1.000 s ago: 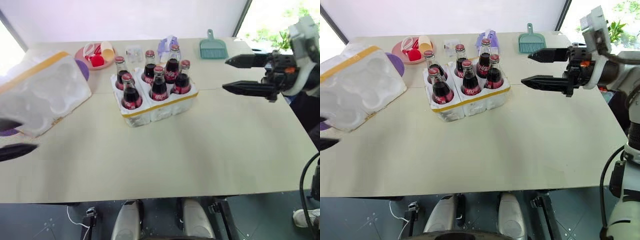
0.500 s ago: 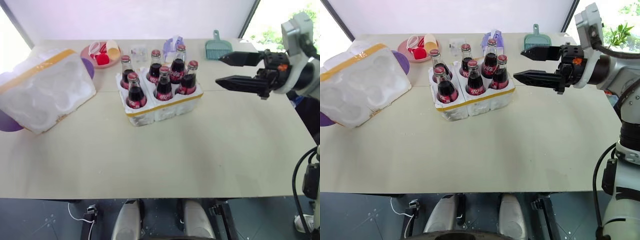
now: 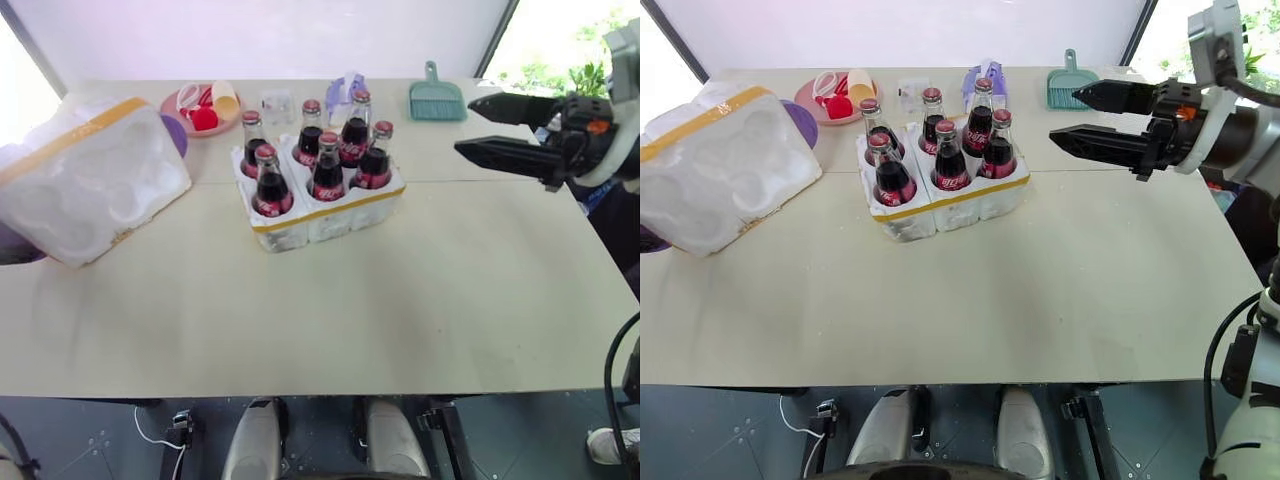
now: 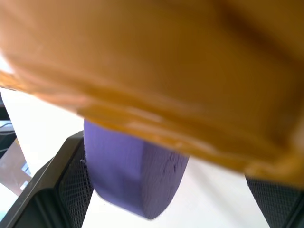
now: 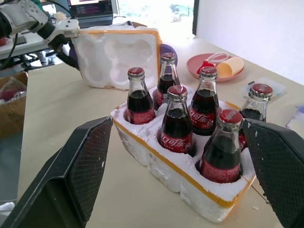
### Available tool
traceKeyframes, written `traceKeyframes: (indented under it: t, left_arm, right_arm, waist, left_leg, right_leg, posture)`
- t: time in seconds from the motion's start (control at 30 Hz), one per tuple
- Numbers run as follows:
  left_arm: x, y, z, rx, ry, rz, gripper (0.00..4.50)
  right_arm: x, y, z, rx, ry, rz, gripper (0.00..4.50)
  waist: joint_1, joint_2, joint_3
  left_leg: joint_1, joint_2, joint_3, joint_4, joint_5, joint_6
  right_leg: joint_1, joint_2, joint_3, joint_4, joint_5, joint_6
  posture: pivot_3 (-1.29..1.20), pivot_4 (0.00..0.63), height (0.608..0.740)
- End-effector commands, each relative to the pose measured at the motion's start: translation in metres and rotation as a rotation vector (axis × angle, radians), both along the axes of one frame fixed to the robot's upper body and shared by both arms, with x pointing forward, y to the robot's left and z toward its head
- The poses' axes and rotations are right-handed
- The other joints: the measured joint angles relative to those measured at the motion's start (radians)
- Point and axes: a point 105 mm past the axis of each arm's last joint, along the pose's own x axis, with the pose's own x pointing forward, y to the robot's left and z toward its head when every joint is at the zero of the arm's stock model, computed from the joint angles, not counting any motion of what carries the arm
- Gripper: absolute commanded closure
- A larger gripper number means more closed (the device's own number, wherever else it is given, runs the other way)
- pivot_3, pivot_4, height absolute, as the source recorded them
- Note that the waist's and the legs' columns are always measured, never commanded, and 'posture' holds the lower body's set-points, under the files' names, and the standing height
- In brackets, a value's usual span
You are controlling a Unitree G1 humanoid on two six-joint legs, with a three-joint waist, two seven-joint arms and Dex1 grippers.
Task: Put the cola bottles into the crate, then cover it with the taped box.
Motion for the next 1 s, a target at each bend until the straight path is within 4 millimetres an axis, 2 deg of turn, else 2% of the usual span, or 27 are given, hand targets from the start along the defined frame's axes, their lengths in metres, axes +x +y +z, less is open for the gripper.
traceKeyframes:
  t: [0.03, 0.2, 0.27, 0.47, 0.63, 0.7, 0.87, 0.97, 1.0]
  left_arm:
    - [0.001, -0.001, -0.005, -0.030, 0.003, 0.022, 0.83]
    - [0.004, -0.011, -0.004, -0.090, 0.023, -0.018, 3.34]
    - [0.003, -0.013, -0.005, -0.106, 0.036, -0.022, 4.08]
    - [0.000, -0.017, -0.009, -0.143, 0.076, -0.045, 4.11]
    - [0.002, -0.018, 0.005, -0.141, 0.002, -0.079, 4.11]
    - [0.008, -0.020, 0.018, -0.109, -0.073, -0.110, 4.11]
    - [0.031, -0.031, 0.068, 0.087, -0.315, -0.207, 4.11]
    - [0.044, -0.047, 0.096, 0.198, -0.442, -0.274, 4.11]
    - [0.051, -0.060, 0.109, 0.236, -0.503, -0.320, 4.11]
  right_arm:
    - [-0.011, -0.002, 0.009, -0.029, -0.055, -0.005, 0.00]
    - [-0.012, -0.003, 0.007, -0.036, -0.056, -0.015, 0.00]
    - [-0.012, -0.002, 0.006, -0.035, -0.055, -0.016, 0.00]
    - [-0.010, -0.002, -0.002, -0.052, -0.042, -0.023, 0.00]
    - [-0.014, -0.006, -0.015, -0.099, 0.014, -0.009, 0.00]
    - [-0.011, -0.009, -0.017, -0.117, -0.009, -0.038, 0.00]
    - [-0.012, -0.011, -0.022, -0.107, -0.014, -0.061, 0.00]
    - [-0.014, -0.011, -0.025, -0.091, -0.014, -0.070, 0.00]
    - [-0.015, -0.011, -0.025, -0.083, -0.014, -0.075, 0.00]
  waist:
    - [0.001, 0.000, 0.000]
    - [0.000, 0.000, 0.000]
    - [0.001, 0.000, 0.000]
    - [0.004, 0.001, -0.001]
    - [0.013, 0.001, -0.001]
    - [0.015, 0.000, 0.000]
    - [0.019, -0.002, 0.000]
    - [0.020, -0.002, 0.000]
    - [0.021, -0.002, 0.000]
  left_leg:
    - [0.000, 0.000, 0.000, 0.000, 0.000, 0.000]
    - [0.001, 0.000, 0.000, 0.001, 0.000, 0.000]
    - [0.002, 0.000, 0.000, 0.001, 0.000, 0.000]
    - [0.002, 0.000, 0.000, 0.001, 0.000, 0.000]
    - [0.001, 0.000, 0.000, 0.002, 0.000, 0.000]
    - [0.001, 0.000, 0.000, 0.002, 0.000, 0.000]
    - [0.001, 0.000, 0.000, 0.003, 0.000, 0.000]
    - [0.000, 0.000, 0.000, 0.003, 0.000, 0.000]
    - [0.000, 0.000, 0.000, 0.003, 0.000, 0.000]
  right_leg:
    - [0.000, 0.000, 0.000, 0.001, 0.000, 0.000]
    - [0.000, 0.000, 0.000, 0.004, 0.000, 0.000]
    - [0.000, 0.000, 0.000, 0.005, 0.000, 0.000]
    - [0.000, 0.000, 0.000, 0.006, 0.000, 0.000]
    - [0.000, 0.000, 0.000, 0.006, 0.000, 0.000]
    - [0.000, 0.000, 0.000, 0.006, 0.000, 0.000]
    - [0.000, 0.000, 0.000, 0.006, 0.000, 0.000]
    - [0.000, 0.000, 0.000, 0.006, 0.000, 0.000]
    - [0.000, 0.000, 0.000, 0.006, 0.000, 0.000]
  posture:
    - [0.00, 0.150, 0.736]
    - [0.00, 0.150, 0.736]
    - [0.00, 0.150, 0.736]
    - [0.00, 0.150, 0.736]
    - [0.00, 0.150, 0.736]
    - [0.00, 0.150, 0.736]
    - [0.00, 0.150, 0.736]
    - [0.00, 0.150, 0.736]
    - [0.00, 0.150, 0.736]
